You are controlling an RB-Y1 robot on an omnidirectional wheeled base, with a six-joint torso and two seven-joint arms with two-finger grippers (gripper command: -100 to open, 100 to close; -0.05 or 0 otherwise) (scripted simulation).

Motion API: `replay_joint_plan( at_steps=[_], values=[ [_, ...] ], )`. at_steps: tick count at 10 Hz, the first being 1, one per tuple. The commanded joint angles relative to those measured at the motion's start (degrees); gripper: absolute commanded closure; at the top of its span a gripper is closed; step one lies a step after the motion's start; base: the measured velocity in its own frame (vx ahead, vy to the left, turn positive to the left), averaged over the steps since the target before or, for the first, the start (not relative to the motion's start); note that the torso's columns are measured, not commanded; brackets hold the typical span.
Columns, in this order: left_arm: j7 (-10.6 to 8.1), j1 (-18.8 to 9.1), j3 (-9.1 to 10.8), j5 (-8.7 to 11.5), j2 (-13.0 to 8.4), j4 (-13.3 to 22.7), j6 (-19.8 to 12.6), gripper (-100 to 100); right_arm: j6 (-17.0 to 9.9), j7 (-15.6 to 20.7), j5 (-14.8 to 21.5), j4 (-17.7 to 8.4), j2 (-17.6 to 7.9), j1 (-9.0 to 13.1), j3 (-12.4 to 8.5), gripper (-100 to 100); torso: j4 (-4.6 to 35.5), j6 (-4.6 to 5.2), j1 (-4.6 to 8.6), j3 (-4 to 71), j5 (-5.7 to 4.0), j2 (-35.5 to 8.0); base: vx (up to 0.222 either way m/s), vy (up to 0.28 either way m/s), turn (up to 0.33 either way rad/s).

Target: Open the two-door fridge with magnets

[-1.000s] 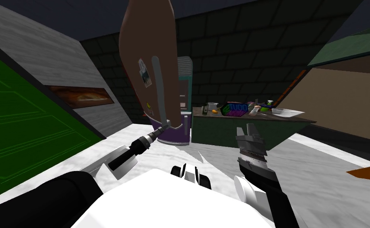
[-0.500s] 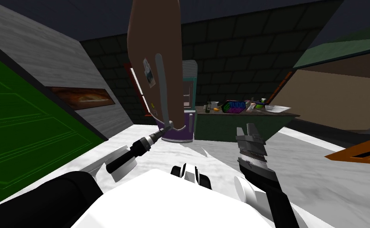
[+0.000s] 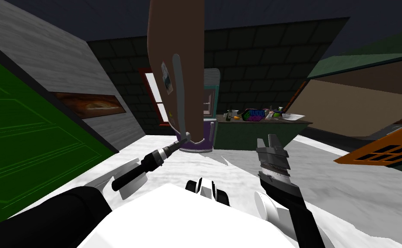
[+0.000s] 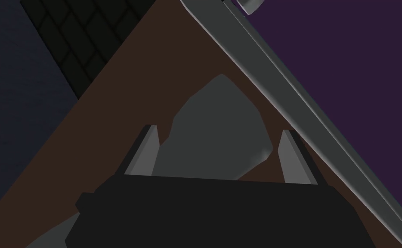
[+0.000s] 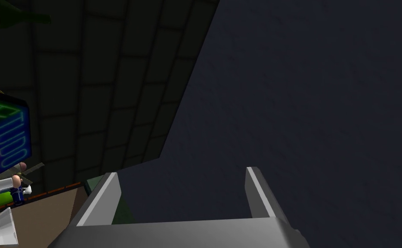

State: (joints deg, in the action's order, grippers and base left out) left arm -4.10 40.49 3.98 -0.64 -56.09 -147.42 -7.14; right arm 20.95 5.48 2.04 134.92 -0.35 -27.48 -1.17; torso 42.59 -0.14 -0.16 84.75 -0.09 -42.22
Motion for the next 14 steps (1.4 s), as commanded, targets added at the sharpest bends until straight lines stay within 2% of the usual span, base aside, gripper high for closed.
replay_joint_plan(
  at_steps=[1, 2, 5, 6, 9, 11, 14],
  values=[
    [-0.14, -0.08, -0.21, 0.24, -0.79, -0.22, 0.32, 100, 0.00, 0.00, 0.00, 0.00, 0.00, 0.00, 0.00, 0, 0.02, 0.03, 0.01, 0.02, -0.04, -0.06, -0.087, 0.102, -0.029],
    [-0.10, 0.00, -0.74, 0.36, -1.90, -0.29, 1.62, 100, 0.00, 0.00, 0.00, 0.00, 0.01, -0.01, 0.01, 0, -0.14, 0.06, 0.38, 0.08, -0.06, 0.17, -0.063, 0.148, -0.068],
    [-0.11, 0.00, -1.08, 0.47, -2.84, -0.33, 2.83, 100, 0.00, 0.00, 0.00, 0.01, 0.00, -0.01, 0.00, 0, -0.19, 0.09, -0.31, -0.04, 0.15, 0.06, -0.094, 0.198, -0.070],
    [-0.11, -0.01, -1.42, 0.59, -3.78, -0.37, 4.05, 100, 0.00, 0.00, 0.00, 0.00, 0.00, 0.00, 0.00, 0, -0.12, 0.00, -0.40, 0.00, 0.16, 0.08, -0.134, 0.189, -0.082],
    [-0.12, -0.02, -1.77, 0.71, -4.71, -0.41, 5.27, 100, 0.00, 0.00, 0.00, 0.00, 0.00, -0.01, 0.00, 0, -0.10, 0.06, -0.28, 0.20, 0.06, 0.28, -0.094, 0.203, -0.054],
    [-0.13, -0.04, -2.46, 0.94, -6.58, -0.49, 7.70, 100, 0.00, 0.00, 0.00, 0.00, 0.00, 0.00, 0.00, 0, -0.06, 0.01, -0.40, 0.23, 0.08, 0.26, -0.150, 0.251, -0.090],
    [-0.13, -0.05, -2.80, 1.06, -7.52, -0.53, 8.92, 100, 0.00, 0.00, 0.00, 0.00, 0.00, -0.01, -0.01, 0, -0.01, 0.05, -0.16, 0.28, 0.00, 0.25, -0.110, 0.239, -0.062]
  ],
)
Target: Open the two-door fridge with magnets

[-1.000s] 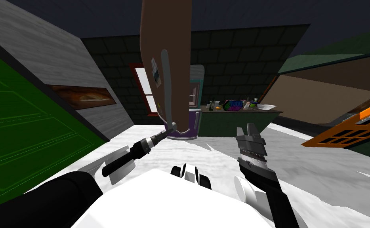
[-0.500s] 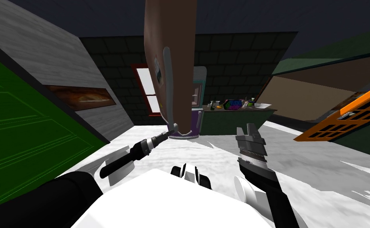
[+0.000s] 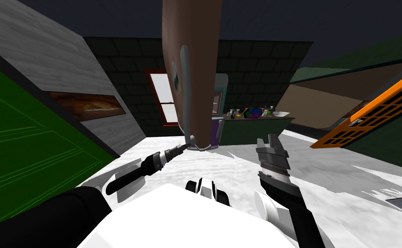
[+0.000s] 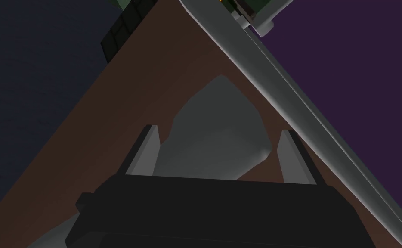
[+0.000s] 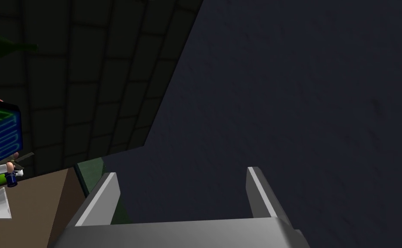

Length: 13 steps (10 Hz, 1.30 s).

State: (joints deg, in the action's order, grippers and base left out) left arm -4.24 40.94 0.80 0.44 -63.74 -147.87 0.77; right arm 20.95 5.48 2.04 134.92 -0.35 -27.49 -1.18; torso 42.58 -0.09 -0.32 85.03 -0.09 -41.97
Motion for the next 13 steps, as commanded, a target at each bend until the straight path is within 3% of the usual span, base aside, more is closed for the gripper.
replay_joint_plan(
  at_steps=[1, 2, 4, 8, 13],
  values=[
    [0.00, -0.50, 0.03, 0.10, -0.81, -0.12, 2.23, 100, 0.00, 0.00, 0.00, 0.00, 0.00, -0.01, 0.00, 0, -0.02, -0.03, 0.05, 0.10, -0.03, 0.14, -0.079, 0.224, -0.070],
    [-0.80, 0.44, 0.98, 0.83, -2.18, -0.28, 1.67, -100, 0.00, 0.00, 0.00, 0.00, 0.00, 0.00, 0.00, 0, 0.00, 0.04, 0.03, 0.17, -0.04, 0.19, -0.041, 0.093, 0.069],
    [-2.62, 1.25, 4.26, 2.46, -4.75, -0.66, 2.81, -100, 0.01, 0.00, 0.00, 0.01, 0.03, -0.02, 0.02, 0, -0.31, 0.10, 0.81, 0.06, -0.14, 0.30, 0.033, -0.052, 0.168],
    [-6.27, 2.86, 10.77, 5.74, -9.88, -1.41, 5.09, -100, 0.01, 0.00, 0.00, 0.01, 0.03, -0.02, 0.02, 0, 0.33, -0.05, 0.08, 0.07, -0.18, -0.33, 0.028, -0.069, 0.139],
    [-6.27, 2.86, 11.05, 5.74, -9.88, -1.41, 5.09, -100, 0.01, 0.00, 0.00, 0.01, 0.02, -0.01, 0.02, 0, 0.65, 0.00, 0.29, 0.22, -0.36, -0.46, 0.000, -0.003, 0.010]
  ],
)
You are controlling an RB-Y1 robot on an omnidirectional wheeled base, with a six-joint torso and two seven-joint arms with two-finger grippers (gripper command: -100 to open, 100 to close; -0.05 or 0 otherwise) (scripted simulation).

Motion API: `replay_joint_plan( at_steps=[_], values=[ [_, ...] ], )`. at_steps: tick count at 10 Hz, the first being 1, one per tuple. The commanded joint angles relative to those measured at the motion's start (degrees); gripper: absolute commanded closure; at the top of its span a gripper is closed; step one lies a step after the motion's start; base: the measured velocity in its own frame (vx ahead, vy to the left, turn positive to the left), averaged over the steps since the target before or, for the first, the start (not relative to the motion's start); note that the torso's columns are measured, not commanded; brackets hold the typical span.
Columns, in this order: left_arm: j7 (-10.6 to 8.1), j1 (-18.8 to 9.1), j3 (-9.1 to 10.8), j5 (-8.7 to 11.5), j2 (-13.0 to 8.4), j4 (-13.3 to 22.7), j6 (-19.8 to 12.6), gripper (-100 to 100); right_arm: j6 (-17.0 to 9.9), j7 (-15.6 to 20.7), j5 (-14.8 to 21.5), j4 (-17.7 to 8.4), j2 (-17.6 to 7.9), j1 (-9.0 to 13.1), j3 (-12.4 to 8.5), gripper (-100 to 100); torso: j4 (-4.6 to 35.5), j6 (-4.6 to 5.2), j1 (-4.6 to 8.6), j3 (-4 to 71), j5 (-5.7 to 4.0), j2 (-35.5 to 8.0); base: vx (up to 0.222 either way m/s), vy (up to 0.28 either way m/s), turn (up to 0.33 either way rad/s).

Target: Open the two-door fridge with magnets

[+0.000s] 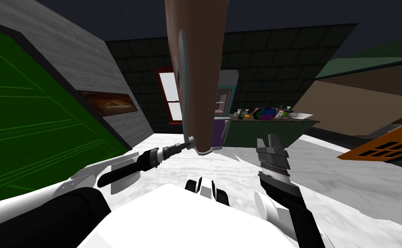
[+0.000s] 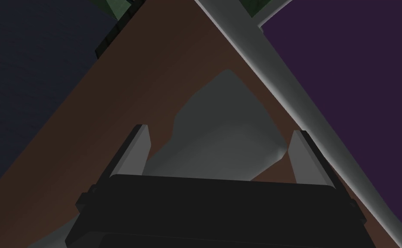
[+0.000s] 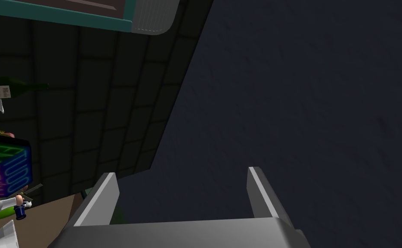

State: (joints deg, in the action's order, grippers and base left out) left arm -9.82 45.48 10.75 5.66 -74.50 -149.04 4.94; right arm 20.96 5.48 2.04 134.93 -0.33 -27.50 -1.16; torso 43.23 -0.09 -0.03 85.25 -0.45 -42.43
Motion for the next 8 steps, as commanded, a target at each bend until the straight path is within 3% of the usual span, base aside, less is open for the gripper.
replay_joint_plan(
  at_steps=[1, 8],
  values=[
    [-1.60, -1.27, 2.73, 1.34, -0.41, -0.43, 1.49, -100, 0.00, 0.00, 0.00, 0.00, 0.00, 0.00, 0.00, 0, -0.02, 0.01, 0.00, 0.03, 0.00, 0.06, 0.008, -0.006, 0.071],
    [-1.60, -1.27, 2.77, 1.34, -0.41, -0.43, 1.49, -100, 0.00, 0.00, 0.00, 0.00, 0.00, 0.00, 0.00, 0, 0.07, 0.06, -0.03, 0.06, 0.00, 0.05, 0.001, -0.004, 0.011]
  ],
)
